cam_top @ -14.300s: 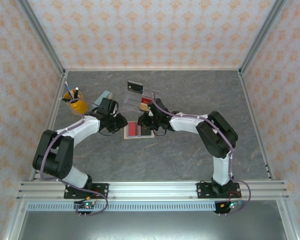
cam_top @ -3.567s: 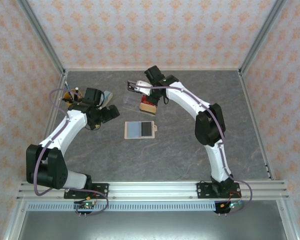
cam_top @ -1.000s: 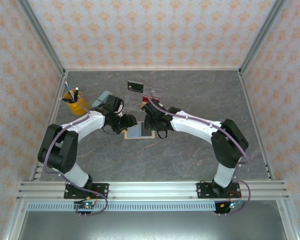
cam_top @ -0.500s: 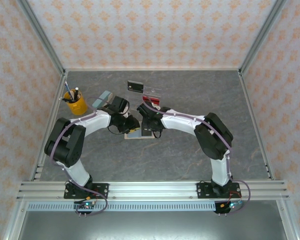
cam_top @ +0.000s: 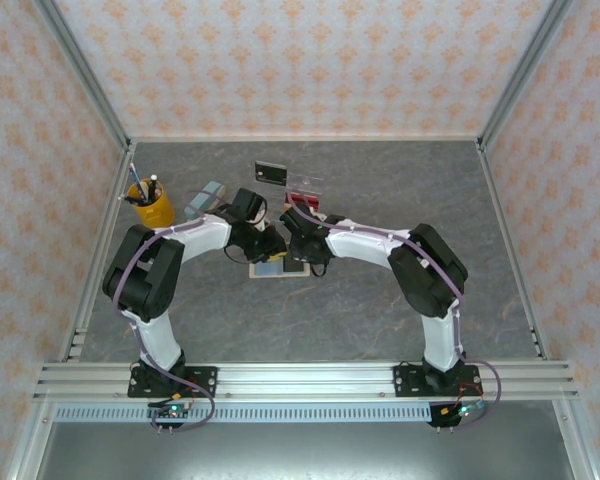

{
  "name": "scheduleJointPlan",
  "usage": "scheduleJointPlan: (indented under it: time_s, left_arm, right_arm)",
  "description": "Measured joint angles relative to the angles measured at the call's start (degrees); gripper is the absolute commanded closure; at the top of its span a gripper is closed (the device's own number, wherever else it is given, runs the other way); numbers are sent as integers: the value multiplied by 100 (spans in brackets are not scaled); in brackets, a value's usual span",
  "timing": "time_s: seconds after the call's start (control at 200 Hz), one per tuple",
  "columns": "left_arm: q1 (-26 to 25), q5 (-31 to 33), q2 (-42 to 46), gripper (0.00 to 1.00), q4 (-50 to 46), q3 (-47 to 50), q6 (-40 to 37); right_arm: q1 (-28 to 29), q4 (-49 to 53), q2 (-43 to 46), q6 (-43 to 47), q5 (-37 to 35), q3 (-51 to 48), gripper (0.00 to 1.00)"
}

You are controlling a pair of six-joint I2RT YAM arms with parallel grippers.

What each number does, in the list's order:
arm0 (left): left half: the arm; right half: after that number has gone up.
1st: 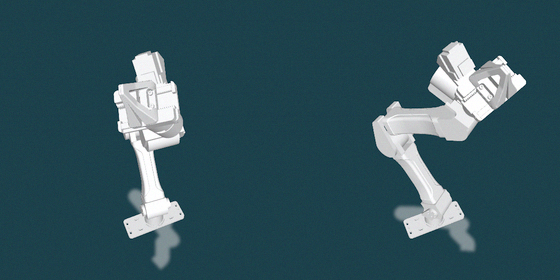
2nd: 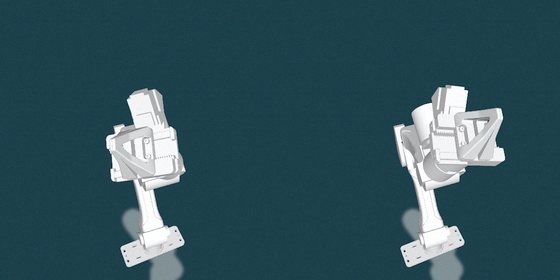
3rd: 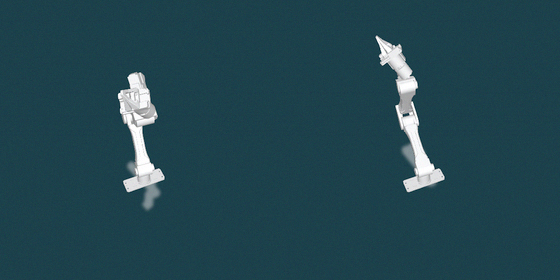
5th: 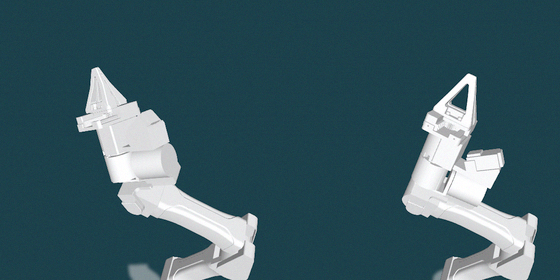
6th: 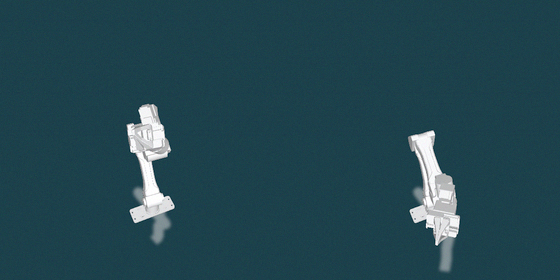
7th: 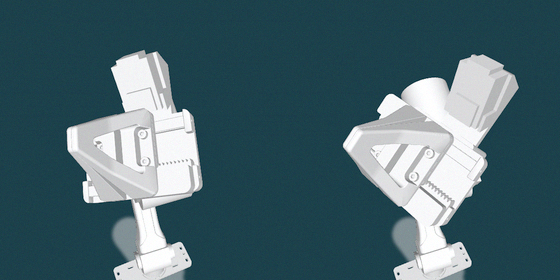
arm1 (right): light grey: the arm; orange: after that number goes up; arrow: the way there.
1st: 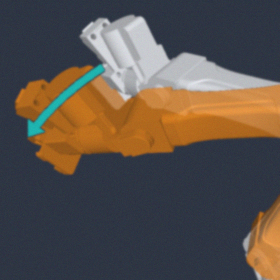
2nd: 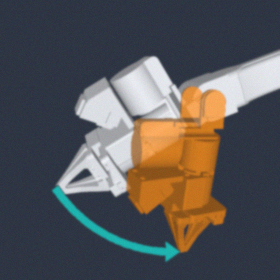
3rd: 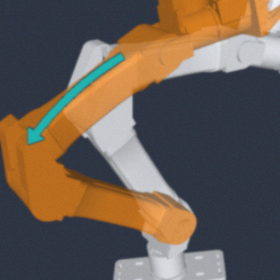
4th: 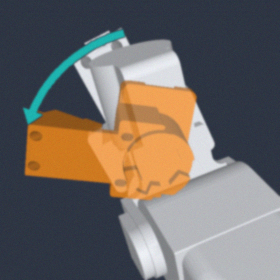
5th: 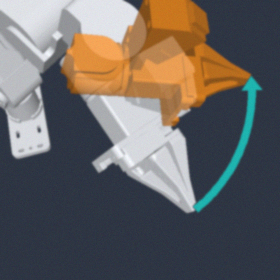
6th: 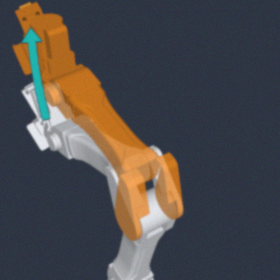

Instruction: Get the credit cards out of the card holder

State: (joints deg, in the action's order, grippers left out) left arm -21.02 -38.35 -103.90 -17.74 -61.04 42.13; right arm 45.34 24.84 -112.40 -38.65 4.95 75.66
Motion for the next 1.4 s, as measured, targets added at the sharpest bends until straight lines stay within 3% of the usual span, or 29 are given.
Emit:
scheduleJointPlan:
  time_s: [0.841,1.401]
  left_arm:
    - [0,162,-258,80,-61,-55,-319]
    - [138,-319,-278,85,404,181,-291]
  right_arm:
    - [-127,-372,-66,-31,343,-131,85]
    - [-168,-385,-81,-28,446,-131,89]
